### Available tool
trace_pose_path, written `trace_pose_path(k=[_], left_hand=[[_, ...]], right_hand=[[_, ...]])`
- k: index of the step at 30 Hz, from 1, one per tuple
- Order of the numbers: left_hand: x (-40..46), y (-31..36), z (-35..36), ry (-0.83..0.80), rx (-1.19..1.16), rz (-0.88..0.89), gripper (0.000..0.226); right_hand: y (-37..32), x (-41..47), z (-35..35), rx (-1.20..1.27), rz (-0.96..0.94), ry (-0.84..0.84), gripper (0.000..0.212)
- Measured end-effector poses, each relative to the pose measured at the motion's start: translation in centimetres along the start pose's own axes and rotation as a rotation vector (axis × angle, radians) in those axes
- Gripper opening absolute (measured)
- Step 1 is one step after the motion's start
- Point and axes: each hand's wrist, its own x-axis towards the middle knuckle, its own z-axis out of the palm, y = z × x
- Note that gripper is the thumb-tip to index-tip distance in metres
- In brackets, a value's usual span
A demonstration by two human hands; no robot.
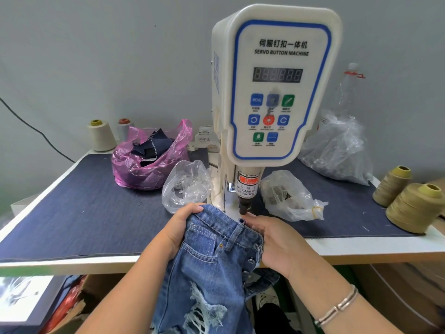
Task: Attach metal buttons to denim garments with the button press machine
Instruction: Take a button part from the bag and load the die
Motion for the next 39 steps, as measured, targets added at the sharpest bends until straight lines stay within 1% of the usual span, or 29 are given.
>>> trace_pose_path(k=[1,2,3,4,5,6,7,8,9,10,11,12,13,14,15,18,19,20,21,24,27,30,35,39], left_hand=[[0.0,0.0,0.0,-0.002,0.0,-0.001,0.027],[0.1,-0.1,0.0,-0.008,-0.004,0.002,0.027],[0.2,-0.1,-0.1,-0.011,-0.006,0.007,0.028],[0.2,-0.2,-0.1,-0.017,-0.004,0.014,0.029],[0.2,-0.1,-0.1,-0.02,-0.002,0.02,0.029],[0.2,-0.1,-0.1,-0.023,-0.008,0.025,0.029],[0.1,0.0,0.0,-0.036,-0.009,0.027,0.029],[0.0,0.1,0.1,-0.058,-0.012,0.027,0.03],[-0.3,0.2,0.1,-0.056,0.007,0.038,0.027],[-0.3,0.1,0.1,-0.042,0.033,0.058,0.021],[-0.2,0.0,0.3,-0.006,0.064,0.086,0.022],[-0.1,-0.2,0.4,0.051,0.093,0.119,0.034],[-0.3,-0.2,0.6,0.093,0.093,0.127,0.041],[-0.4,-0.4,0.5,0.107,0.105,0.13,0.04],[-0.5,-0.6,0.4,0.12,0.164,0.147,0.036],[-0.2,-0.3,0.5,0.117,0.193,0.188,0.015],[-0.2,-0.1,0.4,0.088,0.199,0.199,0.022],[-0.2,0.0,0.4,0.065,0.195,0.196,0.034],[-0.2,0.1,0.3,0.045,0.173,0.191,0.039],[-0.1,0.0,0.4,0.027,0.133,0.174,0.036],[-0.2,0.2,0.3,0.04,0.116,0.136,0.032],[-0.2,0.3,0.3,0.05,0.106,0.101,0.022],[-0.3,0.3,0.3,0.083,0.069,0.065,0.018],[-0.1,0.3,0.3,0.124,0.045,0.037,0.021]], right_hand=[[0.5,-0.3,0.2,0.0,-0.028,0.035,0.05],[1.2,-0.5,0.5,-0.01,-0.075,0.095,0.047],[2.2,-0.8,0.8,-0.029,-0.159,0.18,0.037],[3.4,-1.4,1.3,-0.071,-0.28,0.253,0.027],[4.6,-2.0,1.8,-0.166,-0.447,0.322,0.03],[5.9,-2.3,2.3,-0.327,-0.643,0.379,0.039],[6.9,-2.5,2.7,-0.52,-0.839,0.428,0.041],[7.4,-2.4,3.2,-0.711,-1.005,0.453,0.038],[7.5,-2.2,3.7,-0.879,-1.13,0.443,0.033],[7.2,-1.7,4.5,-0.982,-1.213,0.396,0.029],[6.5,-1.0,5.6,-1.023,-1.23,0.312,0.026],[5.6,-0.3,6.9,-1.036,-1.182,0.202,0.024],[4.6,0.6,8.2,-1.049,-1.096,0.094,0.023],[3.5,1.7,9.5,-1.091,-1.001,0.028,0.023],[2.5,3.2,10.7,-1.178,-0.924,0.027,0.024],[-0.1,8.1,12.9,-1.514,-0.78,0.149,0.029],[-0.7,9.3,13.1,-1.623,-0.738,0.164,0.03],[-1.0,10.4,13.1,-1.709,-0.698,0.164,0.03],[-1.2,11.2,13.1,-1.768,-0.661,0.157,0.03],[-1.3,13.0,12.7,-1.882,-0.585,0.173,0.03],[-1.1,14.3,12.7,-1.972,-0.555,0.206,0.032],[-0.9,14.9,12.8,-2.06,-0.571,0.227,0.03],[-0.8,15.6,13.5,-2.228,-0.653,0.229,0.03],[-0.8,16.1,14.2,-2.319,-0.786,0.23,0.028]])
